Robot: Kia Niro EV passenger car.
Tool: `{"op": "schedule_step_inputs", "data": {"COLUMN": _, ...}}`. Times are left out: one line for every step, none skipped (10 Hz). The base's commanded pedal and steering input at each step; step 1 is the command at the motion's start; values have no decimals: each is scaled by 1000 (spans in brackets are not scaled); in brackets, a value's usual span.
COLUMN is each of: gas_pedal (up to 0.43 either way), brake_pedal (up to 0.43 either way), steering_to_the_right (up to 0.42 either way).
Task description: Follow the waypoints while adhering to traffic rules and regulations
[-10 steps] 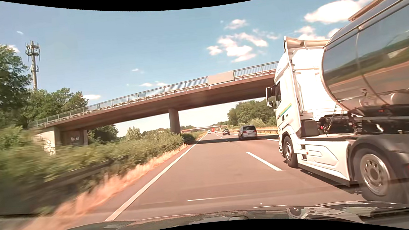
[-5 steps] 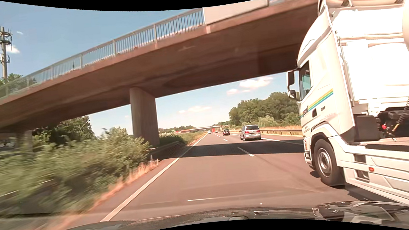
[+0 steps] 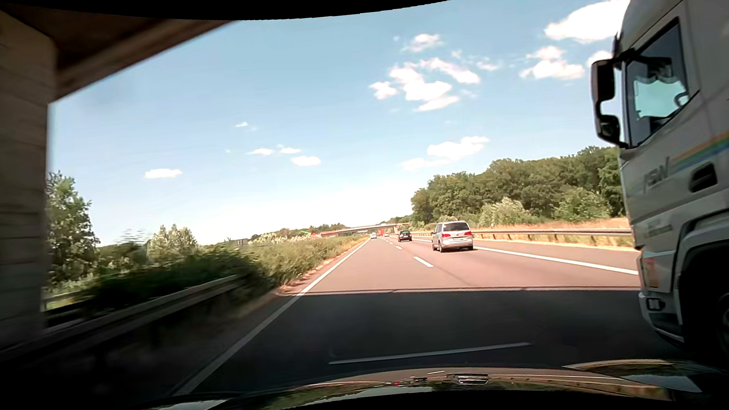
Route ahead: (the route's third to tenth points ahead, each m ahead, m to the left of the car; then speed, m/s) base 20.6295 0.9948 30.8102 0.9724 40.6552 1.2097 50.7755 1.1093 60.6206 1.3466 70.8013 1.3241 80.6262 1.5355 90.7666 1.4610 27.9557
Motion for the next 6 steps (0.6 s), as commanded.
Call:
{"op": "schedule_step_inputs", "data": {"gas_pedal": 98, "brake_pedal": 0, "steering_to_the_right": -4}}
{"op": "schedule_step_inputs", "data": {"gas_pedal": 110, "brake_pedal": 0, "steering_to_the_right": -4}}
{"op": "schedule_step_inputs", "data": {"gas_pedal": 118, "brake_pedal": 0, "steering_to_the_right": -4}}
{"op": "schedule_step_inputs", "data": {"gas_pedal": 118, "brake_pedal": 0, "steering_to_the_right": -4}}
{"op": "schedule_step_inputs", "data": {"gas_pedal": 118, "brake_pedal": 0, "steering_to_the_right": -4}}
{"op": "schedule_step_inputs", "data": {"gas_pedal": 118, "brake_pedal": 0, "steering_to_the_right": -4}}
